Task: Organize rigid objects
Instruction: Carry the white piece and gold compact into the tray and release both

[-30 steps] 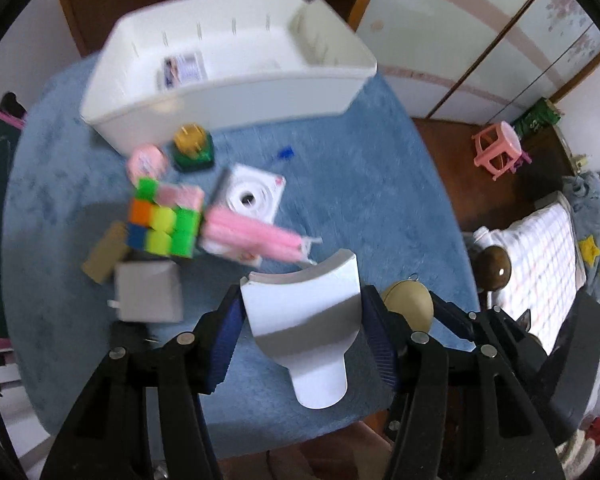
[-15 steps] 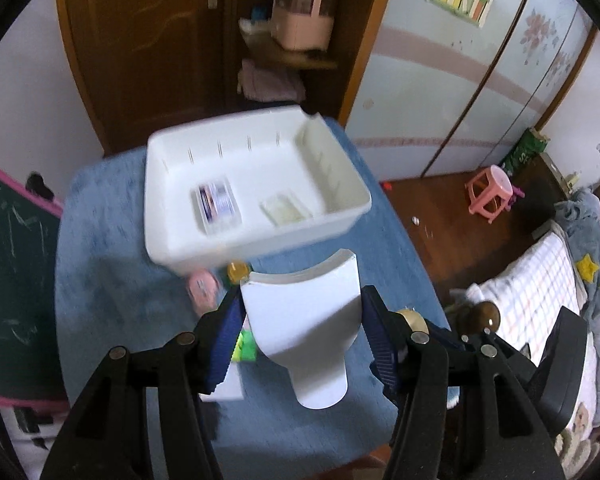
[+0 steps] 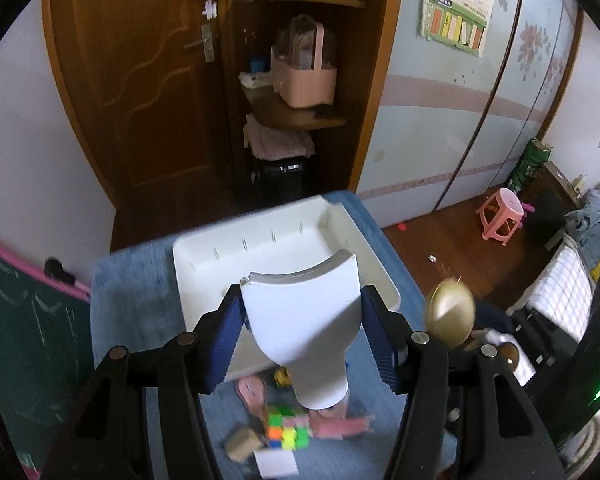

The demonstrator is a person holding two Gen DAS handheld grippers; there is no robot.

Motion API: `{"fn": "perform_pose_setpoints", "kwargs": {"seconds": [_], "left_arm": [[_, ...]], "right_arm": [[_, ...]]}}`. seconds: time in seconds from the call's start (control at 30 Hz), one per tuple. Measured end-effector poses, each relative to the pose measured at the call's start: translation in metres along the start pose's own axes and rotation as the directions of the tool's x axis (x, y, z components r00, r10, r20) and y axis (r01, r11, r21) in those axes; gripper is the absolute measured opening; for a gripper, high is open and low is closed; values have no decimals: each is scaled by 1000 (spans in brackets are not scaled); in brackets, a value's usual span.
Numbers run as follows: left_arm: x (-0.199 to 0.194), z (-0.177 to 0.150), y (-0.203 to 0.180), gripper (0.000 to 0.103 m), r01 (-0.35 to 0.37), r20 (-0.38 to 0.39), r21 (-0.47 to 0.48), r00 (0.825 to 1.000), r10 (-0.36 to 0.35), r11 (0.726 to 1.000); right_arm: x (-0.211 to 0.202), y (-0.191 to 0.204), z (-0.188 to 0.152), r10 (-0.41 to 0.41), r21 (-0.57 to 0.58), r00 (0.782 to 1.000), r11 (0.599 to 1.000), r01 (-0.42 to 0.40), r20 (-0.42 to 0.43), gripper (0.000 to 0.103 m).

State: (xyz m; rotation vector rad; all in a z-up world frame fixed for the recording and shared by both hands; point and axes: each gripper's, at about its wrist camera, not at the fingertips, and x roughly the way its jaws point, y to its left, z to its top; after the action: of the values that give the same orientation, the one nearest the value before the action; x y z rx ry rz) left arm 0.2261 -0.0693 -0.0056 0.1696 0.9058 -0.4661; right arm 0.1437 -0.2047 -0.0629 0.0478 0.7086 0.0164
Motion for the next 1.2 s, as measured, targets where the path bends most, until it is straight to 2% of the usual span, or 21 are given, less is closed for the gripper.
{"fn": "perform_pose_setpoints", "kwargs": {"seconds": [0.2, 0.33, 0.53, 0.8, 1.0, 1.1, 1.13, 1.17, 1.2], "left_arm": [[43, 36, 14, 62, -28, 12, 1, 1000, 28, 1000], [91, 54, 28, 62, -73, -20, -13, 997, 73, 997], [175, 55, 39, 62, -133, -137, -4, 982, 131, 991], [255, 31, 32, 62, -162, -273, 49, 947, 170, 985], [278, 16, 26, 62, -148, -339, 69, 927, 163, 987], [278, 16, 26, 63, -125, -348, 50, 928, 135, 991], [276, 16, 26, 67, -118, -349, 48, 928, 127, 992], [274, 17, 25, 69, -114, -351, 47, 928, 123, 992], [270, 18, 25, 73, -117, -350, 48, 928, 127, 992]], "right_arm": [[41, -13, 60, -93, 44, 995, 995, 94, -34, 55], [79, -17, 71, -115, 69, 990, 990, 121, -85, 55], [149, -21, 51, -103, 107, 968, 986, 131, -229, 55], [222, -25, 1, -89, 96, 908, 985, 140, -410, 55], [243, -28, -20, -84, 74, 878, 988, 134, -472, 55], [244, -26, -26, -62, 68, 873, 992, 108, -483, 56], [244, -24, -27, -53, 69, 873, 993, 99, -484, 56], [243, -21, -27, -48, 69, 876, 993, 92, -480, 59], [240, -21, -27, -46, 70, 880, 994, 89, -472, 67]]}}
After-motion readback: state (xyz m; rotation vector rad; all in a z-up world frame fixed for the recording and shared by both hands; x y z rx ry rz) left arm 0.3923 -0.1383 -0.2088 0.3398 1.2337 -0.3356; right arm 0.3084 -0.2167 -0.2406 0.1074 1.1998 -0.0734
